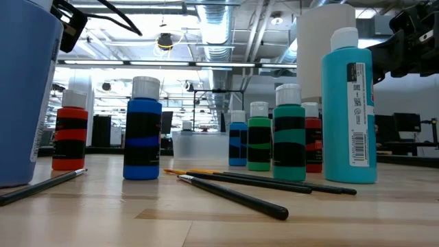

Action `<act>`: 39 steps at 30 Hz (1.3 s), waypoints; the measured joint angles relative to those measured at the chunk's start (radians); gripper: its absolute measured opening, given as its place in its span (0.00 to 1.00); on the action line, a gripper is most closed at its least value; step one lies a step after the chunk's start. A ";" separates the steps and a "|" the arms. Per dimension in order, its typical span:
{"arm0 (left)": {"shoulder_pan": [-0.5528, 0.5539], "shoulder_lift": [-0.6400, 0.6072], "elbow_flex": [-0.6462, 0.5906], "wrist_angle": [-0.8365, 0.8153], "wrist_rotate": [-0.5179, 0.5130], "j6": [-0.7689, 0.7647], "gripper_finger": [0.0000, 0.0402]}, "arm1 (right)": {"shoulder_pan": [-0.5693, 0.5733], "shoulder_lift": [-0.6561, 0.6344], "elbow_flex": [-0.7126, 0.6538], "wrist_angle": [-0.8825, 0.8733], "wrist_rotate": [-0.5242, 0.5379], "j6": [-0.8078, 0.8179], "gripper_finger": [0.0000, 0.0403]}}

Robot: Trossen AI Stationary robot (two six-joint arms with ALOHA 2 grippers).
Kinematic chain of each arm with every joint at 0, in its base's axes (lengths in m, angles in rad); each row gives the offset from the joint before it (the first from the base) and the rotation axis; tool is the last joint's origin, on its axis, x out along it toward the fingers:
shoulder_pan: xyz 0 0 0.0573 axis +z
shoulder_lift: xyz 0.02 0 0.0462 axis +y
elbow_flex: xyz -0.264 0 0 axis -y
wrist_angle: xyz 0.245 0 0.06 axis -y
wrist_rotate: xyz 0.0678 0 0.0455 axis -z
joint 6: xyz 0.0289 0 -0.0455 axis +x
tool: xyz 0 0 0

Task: Pick & Place Paint Supplies
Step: Put the large blue paint bottle into the transparent bin

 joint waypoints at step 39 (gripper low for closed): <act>0.763 -0.351 0.046 0.153 -0.192 0.416 0.24 | 0.000 0.000 0.000 0.000 0.000 0.000 0.13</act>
